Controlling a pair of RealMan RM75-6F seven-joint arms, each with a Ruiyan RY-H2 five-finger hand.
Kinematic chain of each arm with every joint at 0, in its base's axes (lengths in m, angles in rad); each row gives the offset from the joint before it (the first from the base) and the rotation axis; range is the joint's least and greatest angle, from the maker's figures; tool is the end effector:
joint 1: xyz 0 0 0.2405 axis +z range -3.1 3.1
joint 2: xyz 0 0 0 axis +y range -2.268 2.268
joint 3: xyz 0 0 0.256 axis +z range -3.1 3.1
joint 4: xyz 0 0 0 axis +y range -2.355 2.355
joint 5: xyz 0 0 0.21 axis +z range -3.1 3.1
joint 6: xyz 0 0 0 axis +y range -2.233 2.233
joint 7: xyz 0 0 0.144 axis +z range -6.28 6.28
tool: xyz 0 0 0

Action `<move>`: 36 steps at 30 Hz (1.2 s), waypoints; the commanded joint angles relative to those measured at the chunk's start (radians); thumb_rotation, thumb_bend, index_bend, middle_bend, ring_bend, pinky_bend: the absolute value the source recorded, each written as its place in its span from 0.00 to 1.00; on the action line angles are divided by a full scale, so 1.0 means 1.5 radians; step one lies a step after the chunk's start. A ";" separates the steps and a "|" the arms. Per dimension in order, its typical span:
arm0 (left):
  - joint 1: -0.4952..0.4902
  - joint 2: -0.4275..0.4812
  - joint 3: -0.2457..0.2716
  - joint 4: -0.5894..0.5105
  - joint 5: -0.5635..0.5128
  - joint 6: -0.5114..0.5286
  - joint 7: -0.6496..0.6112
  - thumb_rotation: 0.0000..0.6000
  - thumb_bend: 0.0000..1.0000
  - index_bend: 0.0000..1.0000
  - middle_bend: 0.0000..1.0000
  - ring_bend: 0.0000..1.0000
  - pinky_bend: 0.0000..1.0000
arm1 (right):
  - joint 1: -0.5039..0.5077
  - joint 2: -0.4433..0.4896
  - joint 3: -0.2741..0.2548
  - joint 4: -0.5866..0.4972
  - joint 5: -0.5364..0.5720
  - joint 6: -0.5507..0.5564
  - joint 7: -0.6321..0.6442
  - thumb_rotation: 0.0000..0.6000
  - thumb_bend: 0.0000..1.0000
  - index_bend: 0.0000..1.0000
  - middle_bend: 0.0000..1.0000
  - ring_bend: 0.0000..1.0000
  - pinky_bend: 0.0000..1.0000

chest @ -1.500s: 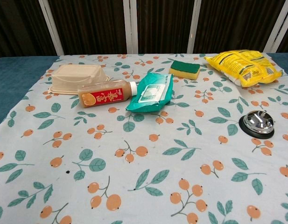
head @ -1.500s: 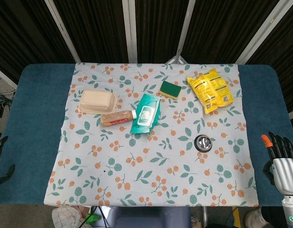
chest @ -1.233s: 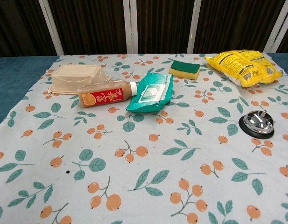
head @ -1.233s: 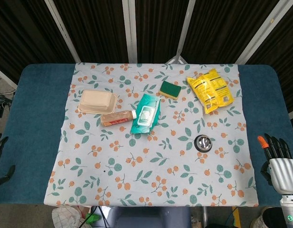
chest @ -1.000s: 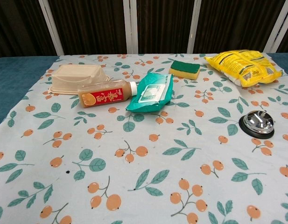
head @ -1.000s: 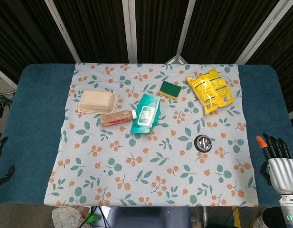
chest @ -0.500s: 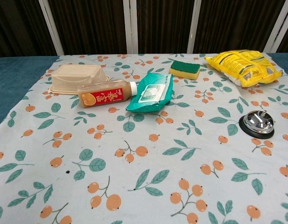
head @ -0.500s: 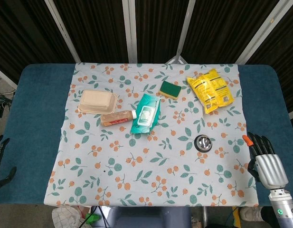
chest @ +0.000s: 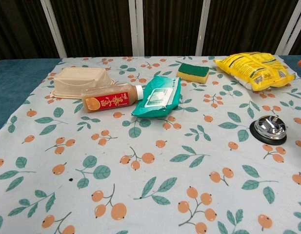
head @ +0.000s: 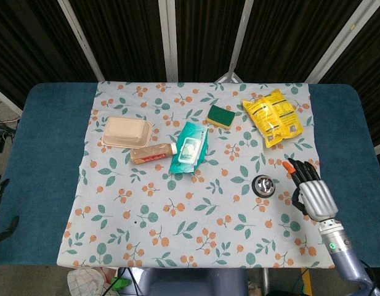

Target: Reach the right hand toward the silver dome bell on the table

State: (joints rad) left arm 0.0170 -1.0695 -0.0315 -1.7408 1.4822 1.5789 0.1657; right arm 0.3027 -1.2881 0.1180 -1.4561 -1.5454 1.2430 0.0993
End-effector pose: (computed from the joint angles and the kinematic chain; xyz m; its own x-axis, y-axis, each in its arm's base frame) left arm -0.3048 0.1447 0.1742 0.4770 -0.0168 0.8787 0.8750 0.1033 -0.4730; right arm -0.2784 -0.2601 0.0940 0.3226 -0.1129 0.9398 -0.9290 -0.2281 0.2915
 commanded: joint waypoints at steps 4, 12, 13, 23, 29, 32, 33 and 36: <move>-0.002 0.000 -0.006 0.003 -0.013 -0.006 0.002 1.00 0.47 0.04 0.00 0.00 0.07 | 0.047 -0.064 0.015 0.049 0.030 -0.061 -0.017 1.00 1.00 0.00 0.00 0.00 0.00; -0.010 -0.002 -0.014 0.005 -0.036 -0.022 0.007 1.00 0.47 0.04 0.00 0.00 0.07 | 0.084 -0.131 0.017 0.116 0.051 -0.107 -0.016 1.00 1.00 0.00 0.00 0.00 0.00; -0.011 -0.002 -0.014 0.005 -0.037 -0.023 0.008 1.00 0.47 0.04 0.00 0.00 0.07 | 0.087 -0.137 0.017 0.124 0.052 -0.110 -0.013 1.00 1.00 0.00 0.00 0.00 0.00; -0.015 -0.006 -0.016 0.004 -0.049 -0.032 0.021 1.00 0.47 0.04 0.00 0.00 0.07 | 0.108 -0.199 0.009 0.202 0.059 -0.132 0.018 1.00 1.00 0.00 0.00 0.00 0.00; -0.018 -0.009 -0.016 0.003 -0.052 -0.037 0.029 1.00 0.47 0.04 0.00 0.00 0.07 | 0.112 -0.218 0.002 0.226 0.056 -0.131 0.034 1.00 1.00 0.00 0.00 0.00 0.00; -0.020 -0.010 -0.016 0.003 -0.056 -0.041 0.033 1.00 0.47 0.04 0.00 0.00 0.07 | 0.114 -0.226 -0.003 0.235 0.056 -0.135 0.040 1.00 1.00 0.00 0.00 0.00 0.00; -0.020 -0.011 -0.016 0.003 -0.057 -0.042 0.034 1.00 0.47 0.04 0.00 0.00 0.07 | 0.115 -0.229 -0.005 0.238 0.056 -0.137 0.040 1.00 1.00 0.00 0.00 0.00 0.00; -0.021 -0.011 -0.016 0.002 -0.058 -0.044 0.037 1.00 0.47 0.04 0.00 0.00 0.07 | 0.119 -0.242 -0.009 0.252 0.056 -0.143 0.040 1.00 1.00 0.00 0.00 0.00 0.00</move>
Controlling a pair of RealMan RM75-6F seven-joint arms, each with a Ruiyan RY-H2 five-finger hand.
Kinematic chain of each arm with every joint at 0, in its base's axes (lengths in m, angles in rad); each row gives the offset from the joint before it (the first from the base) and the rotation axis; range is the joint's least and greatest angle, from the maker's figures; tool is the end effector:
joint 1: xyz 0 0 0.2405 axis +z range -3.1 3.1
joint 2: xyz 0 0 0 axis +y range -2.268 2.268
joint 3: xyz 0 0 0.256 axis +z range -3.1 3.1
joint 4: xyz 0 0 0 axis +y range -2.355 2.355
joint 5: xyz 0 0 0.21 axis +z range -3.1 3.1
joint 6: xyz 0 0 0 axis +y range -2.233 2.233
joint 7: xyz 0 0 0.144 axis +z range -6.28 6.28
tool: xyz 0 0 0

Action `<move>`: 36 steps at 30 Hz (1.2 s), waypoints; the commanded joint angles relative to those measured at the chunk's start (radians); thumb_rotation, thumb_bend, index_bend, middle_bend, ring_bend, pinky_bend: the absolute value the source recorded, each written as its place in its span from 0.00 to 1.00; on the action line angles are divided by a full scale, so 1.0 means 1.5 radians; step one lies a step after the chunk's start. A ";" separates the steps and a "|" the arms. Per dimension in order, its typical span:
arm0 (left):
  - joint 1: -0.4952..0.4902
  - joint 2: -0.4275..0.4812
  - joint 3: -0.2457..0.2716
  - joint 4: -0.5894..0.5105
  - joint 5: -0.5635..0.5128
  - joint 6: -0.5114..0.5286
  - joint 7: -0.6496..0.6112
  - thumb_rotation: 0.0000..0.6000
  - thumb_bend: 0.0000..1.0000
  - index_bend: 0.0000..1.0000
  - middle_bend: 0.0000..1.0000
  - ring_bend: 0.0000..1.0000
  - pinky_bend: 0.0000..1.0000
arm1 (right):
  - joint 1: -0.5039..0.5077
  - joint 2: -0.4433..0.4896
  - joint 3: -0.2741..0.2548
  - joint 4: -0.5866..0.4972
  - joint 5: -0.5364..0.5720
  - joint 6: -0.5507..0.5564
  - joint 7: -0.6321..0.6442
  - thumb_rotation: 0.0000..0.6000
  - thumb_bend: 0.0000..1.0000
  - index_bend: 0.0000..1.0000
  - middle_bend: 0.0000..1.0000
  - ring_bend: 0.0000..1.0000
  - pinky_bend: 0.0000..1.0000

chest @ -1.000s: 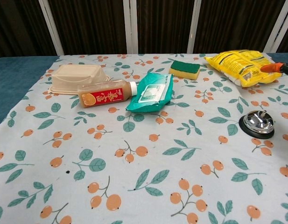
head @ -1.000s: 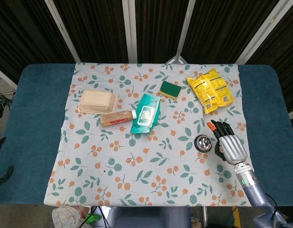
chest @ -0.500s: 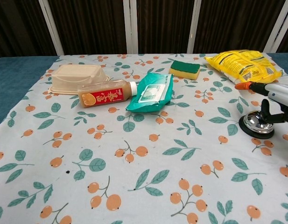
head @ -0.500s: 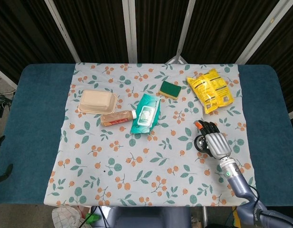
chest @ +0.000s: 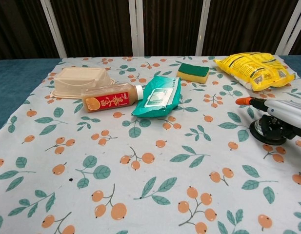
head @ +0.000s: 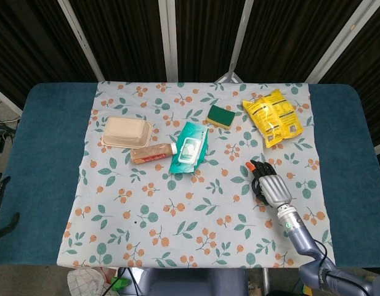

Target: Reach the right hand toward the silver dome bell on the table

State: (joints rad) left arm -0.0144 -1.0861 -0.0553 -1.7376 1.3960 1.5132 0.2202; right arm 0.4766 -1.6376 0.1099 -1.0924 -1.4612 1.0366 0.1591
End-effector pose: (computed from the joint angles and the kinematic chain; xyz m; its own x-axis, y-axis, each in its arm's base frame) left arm -0.3124 0.1580 0.1675 0.5017 0.0310 0.8645 0.8531 0.1479 -0.5004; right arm -0.2711 -0.3080 -0.0159 0.3033 -0.2778 0.9115 -0.9414 -0.2352 0.2416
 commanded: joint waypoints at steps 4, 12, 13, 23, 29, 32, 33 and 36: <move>0.000 0.000 0.000 -0.001 -0.002 0.001 0.002 1.00 0.47 0.04 0.00 0.00 0.07 | 0.012 -0.028 -0.007 0.032 0.000 -0.016 0.003 1.00 1.00 0.00 0.00 0.00 0.00; 0.000 0.001 -0.001 -0.001 -0.007 0.000 0.001 1.00 0.47 0.04 0.00 0.00 0.07 | 0.023 -0.062 -0.017 0.078 0.002 -0.036 0.009 1.00 1.00 0.00 0.00 0.00 0.00; 0.000 0.001 -0.001 -0.001 -0.007 -0.001 0.001 1.00 0.47 0.04 0.00 0.00 0.07 | 0.024 -0.064 -0.018 0.081 0.000 -0.036 0.013 1.00 1.00 0.00 0.00 0.00 0.00; 0.000 0.003 0.000 -0.003 -0.008 0.000 -0.001 1.00 0.47 0.04 0.00 0.00 0.07 | 0.014 0.027 0.026 -0.031 -0.026 0.096 -0.036 1.00 1.00 0.00 0.00 0.00 0.00; 0.002 0.004 0.004 -0.006 -0.001 0.003 0.001 1.00 0.47 0.04 0.00 0.00 0.07 | -0.025 0.136 0.011 -0.207 -0.037 0.145 -0.132 1.00 1.00 0.00 0.00 0.00 0.00; 0.003 0.004 0.007 -0.009 0.004 0.004 0.001 1.00 0.47 0.04 0.00 0.00 0.07 | -0.050 0.182 -0.004 -0.288 -0.030 0.159 -0.171 1.00 1.00 0.00 0.00 0.00 0.00; 0.003 0.005 0.008 -0.009 0.006 0.006 0.001 1.00 0.47 0.04 0.00 0.00 0.07 | -0.057 0.193 -0.009 -0.306 -0.028 0.162 -0.180 1.00 1.00 0.00 0.00 0.00 0.00; 0.006 0.006 0.008 -0.010 0.008 0.011 -0.004 1.00 0.47 0.04 0.00 0.00 0.07 | -0.088 0.232 -0.031 -0.358 -0.027 0.184 -0.212 1.00 1.00 0.00 0.00 0.00 0.00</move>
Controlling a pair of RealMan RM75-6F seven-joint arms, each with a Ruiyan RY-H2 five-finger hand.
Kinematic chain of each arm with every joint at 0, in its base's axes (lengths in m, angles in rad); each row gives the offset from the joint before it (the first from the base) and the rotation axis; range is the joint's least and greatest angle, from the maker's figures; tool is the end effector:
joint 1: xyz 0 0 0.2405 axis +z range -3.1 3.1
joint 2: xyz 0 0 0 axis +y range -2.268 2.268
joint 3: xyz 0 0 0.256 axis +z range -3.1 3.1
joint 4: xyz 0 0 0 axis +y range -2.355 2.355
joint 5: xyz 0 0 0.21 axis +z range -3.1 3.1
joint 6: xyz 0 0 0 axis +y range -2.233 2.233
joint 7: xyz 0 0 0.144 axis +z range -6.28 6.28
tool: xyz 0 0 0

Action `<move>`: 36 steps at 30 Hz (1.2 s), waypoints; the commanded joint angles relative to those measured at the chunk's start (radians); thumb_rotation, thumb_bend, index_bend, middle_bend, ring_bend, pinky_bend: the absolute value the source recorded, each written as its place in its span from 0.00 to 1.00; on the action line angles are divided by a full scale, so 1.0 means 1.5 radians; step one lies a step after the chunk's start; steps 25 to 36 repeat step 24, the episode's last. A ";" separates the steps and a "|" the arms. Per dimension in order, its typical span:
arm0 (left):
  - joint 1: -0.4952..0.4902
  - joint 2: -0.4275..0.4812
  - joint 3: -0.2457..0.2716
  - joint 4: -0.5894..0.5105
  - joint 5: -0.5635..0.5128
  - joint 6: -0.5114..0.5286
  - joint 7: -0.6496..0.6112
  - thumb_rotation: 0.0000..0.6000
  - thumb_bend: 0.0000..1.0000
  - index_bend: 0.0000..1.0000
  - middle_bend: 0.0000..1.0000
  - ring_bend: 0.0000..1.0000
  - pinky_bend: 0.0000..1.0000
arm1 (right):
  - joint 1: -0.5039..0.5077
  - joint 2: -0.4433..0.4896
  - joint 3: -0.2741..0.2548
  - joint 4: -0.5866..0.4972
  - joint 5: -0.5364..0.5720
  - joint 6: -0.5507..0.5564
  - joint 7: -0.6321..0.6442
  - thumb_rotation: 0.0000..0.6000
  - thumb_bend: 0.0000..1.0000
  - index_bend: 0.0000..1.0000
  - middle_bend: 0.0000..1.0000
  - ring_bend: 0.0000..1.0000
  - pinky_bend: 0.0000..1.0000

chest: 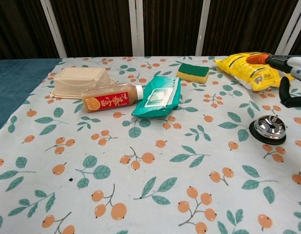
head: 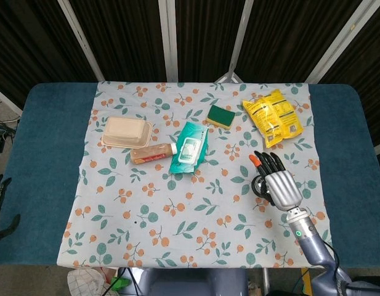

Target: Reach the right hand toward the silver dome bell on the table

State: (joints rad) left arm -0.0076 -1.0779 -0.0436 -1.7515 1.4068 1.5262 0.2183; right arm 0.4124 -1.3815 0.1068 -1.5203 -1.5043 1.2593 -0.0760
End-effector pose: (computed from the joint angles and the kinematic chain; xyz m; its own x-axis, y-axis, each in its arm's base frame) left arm -0.3102 0.1536 0.1685 0.4975 0.0310 0.8669 0.8559 0.1449 -0.4964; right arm -0.2257 -0.2766 0.0597 0.3438 -0.0760 0.9360 -0.8944 -0.3303 0.3017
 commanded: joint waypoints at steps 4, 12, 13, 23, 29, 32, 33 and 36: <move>0.003 0.004 -0.001 0.000 0.000 0.005 -0.010 1.00 0.47 0.04 0.00 0.00 0.07 | -0.087 0.100 -0.057 -0.110 -0.006 0.076 -0.083 1.00 1.00 0.00 0.00 0.00 0.00; 0.007 0.010 0.004 -0.001 0.012 0.011 -0.023 1.00 0.47 0.04 0.00 0.00 0.07 | -0.173 0.136 -0.085 -0.097 -0.014 0.185 -0.084 1.00 1.00 0.00 0.00 0.00 0.00; 0.008 0.010 0.004 -0.001 0.012 0.011 -0.024 1.00 0.47 0.04 0.00 0.00 0.07 | -0.179 0.137 -0.084 -0.090 -0.009 0.193 -0.080 1.00 1.00 0.00 0.00 0.00 0.00; 0.003 0.007 0.007 0.002 0.021 0.005 -0.018 1.00 0.47 0.04 0.00 0.00 0.07 | -0.197 0.145 -0.076 -0.053 -0.004 0.206 -0.048 1.00 1.00 0.00 0.00 0.00 0.00; 0.002 0.005 0.006 0.005 0.023 0.007 -0.019 1.00 0.47 0.04 0.00 0.00 0.07 | -0.198 0.145 -0.075 -0.050 -0.004 0.205 -0.042 1.00 1.00 0.00 0.00 0.00 0.00; 0.002 0.005 0.006 0.005 0.023 0.007 -0.019 1.00 0.47 0.04 0.00 0.00 0.07 | -0.198 0.145 -0.075 -0.050 -0.004 0.205 -0.042 1.00 1.00 0.00 0.00 0.00 0.00; 0.002 0.005 0.006 0.005 0.023 0.007 -0.019 1.00 0.47 0.04 0.00 0.00 0.07 | -0.198 0.145 -0.075 -0.050 -0.004 0.205 -0.042 1.00 1.00 0.00 0.00 0.00 0.00; 0.002 0.005 0.006 0.005 0.023 0.007 -0.019 1.00 0.47 0.04 0.00 0.00 0.07 | -0.198 0.145 -0.075 -0.050 -0.004 0.205 -0.042 1.00 1.00 0.00 0.00 0.00 0.00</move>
